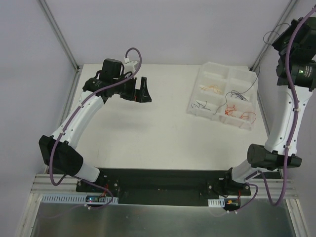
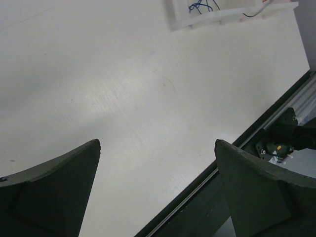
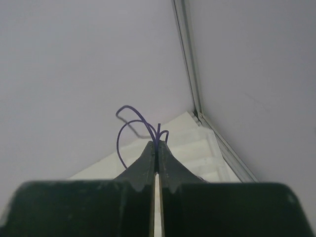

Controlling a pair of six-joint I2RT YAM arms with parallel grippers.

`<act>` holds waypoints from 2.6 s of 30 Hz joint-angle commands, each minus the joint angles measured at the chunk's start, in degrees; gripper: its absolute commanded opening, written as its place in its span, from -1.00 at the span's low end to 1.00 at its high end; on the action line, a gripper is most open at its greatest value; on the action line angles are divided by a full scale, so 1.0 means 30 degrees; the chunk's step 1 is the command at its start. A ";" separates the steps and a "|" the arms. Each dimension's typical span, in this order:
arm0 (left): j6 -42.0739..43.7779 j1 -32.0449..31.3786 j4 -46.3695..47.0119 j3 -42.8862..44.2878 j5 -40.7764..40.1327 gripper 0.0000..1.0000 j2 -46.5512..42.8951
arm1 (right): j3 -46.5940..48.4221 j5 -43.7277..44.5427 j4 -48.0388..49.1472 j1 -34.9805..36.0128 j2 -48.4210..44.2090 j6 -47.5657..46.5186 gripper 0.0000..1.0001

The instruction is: Untangle the cables

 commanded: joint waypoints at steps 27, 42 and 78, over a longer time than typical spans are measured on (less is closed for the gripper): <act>-0.1121 0.2692 0.0096 -0.0373 0.1118 0.98 -0.0603 | 0.0516 -0.1422 0.7357 -0.1827 -0.0607 0.2005 -1.00; -0.0594 0.2692 0.0124 -0.0110 0.0971 0.98 -0.0194 | -0.2359 -0.1713 0.6860 -0.1915 -0.0521 0.2910 -1.00; -0.0740 0.2721 0.0066 0.0360 0.1088 0.98 0.0510 | -0.9704 -0.2152 0.6799 -0.1944 -0.0841 0.4491 -1.00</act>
